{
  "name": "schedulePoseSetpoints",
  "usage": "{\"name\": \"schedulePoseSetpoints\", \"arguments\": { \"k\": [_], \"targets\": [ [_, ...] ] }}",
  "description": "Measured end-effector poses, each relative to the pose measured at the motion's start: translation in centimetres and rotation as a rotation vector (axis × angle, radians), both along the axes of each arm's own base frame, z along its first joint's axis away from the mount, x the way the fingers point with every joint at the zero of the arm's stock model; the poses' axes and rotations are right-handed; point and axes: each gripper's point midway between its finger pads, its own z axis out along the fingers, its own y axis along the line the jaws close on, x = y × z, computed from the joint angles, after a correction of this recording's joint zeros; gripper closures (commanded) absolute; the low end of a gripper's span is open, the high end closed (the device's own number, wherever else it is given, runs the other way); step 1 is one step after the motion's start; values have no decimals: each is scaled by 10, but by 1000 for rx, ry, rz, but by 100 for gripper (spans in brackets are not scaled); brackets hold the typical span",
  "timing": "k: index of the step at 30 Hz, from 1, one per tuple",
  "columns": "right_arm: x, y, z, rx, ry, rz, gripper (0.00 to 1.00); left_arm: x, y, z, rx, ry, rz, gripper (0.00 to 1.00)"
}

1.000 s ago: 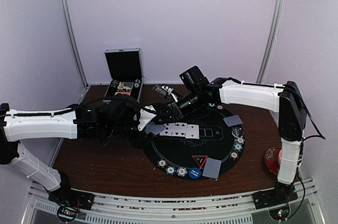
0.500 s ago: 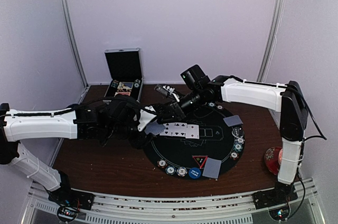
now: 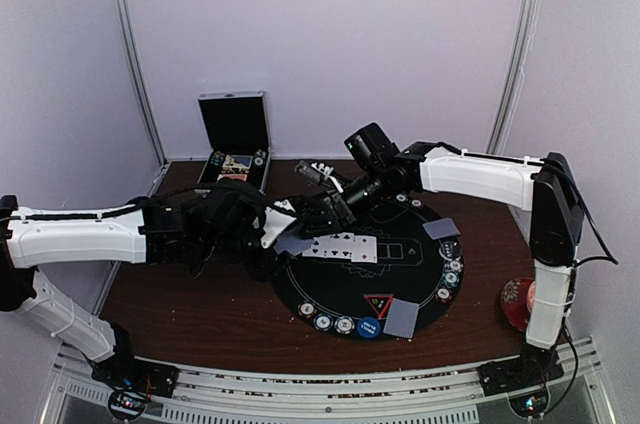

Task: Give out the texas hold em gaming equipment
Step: Pick up the poker card from the face-down deck piles.

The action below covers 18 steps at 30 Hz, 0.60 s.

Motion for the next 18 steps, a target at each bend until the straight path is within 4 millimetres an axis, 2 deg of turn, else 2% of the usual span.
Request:
{"name": "schedulePoseSetpoints", "arguments": {
  "k": [5,10,13,18],
  "targets": [
    [-7,8,0,18,25,21,40,0,0,0,1,-1,-3,39],
    [-11,20,-14,7,68,29,42,0,0,0,1,-1,-4,38],
    [-12,26,-20,5,88,34,49,-1,0,-1,7,1,-6,38],
    [-13,29,-18,14,96,35,59,-1,1,-2,12,3,-6,37]
  ]
}}
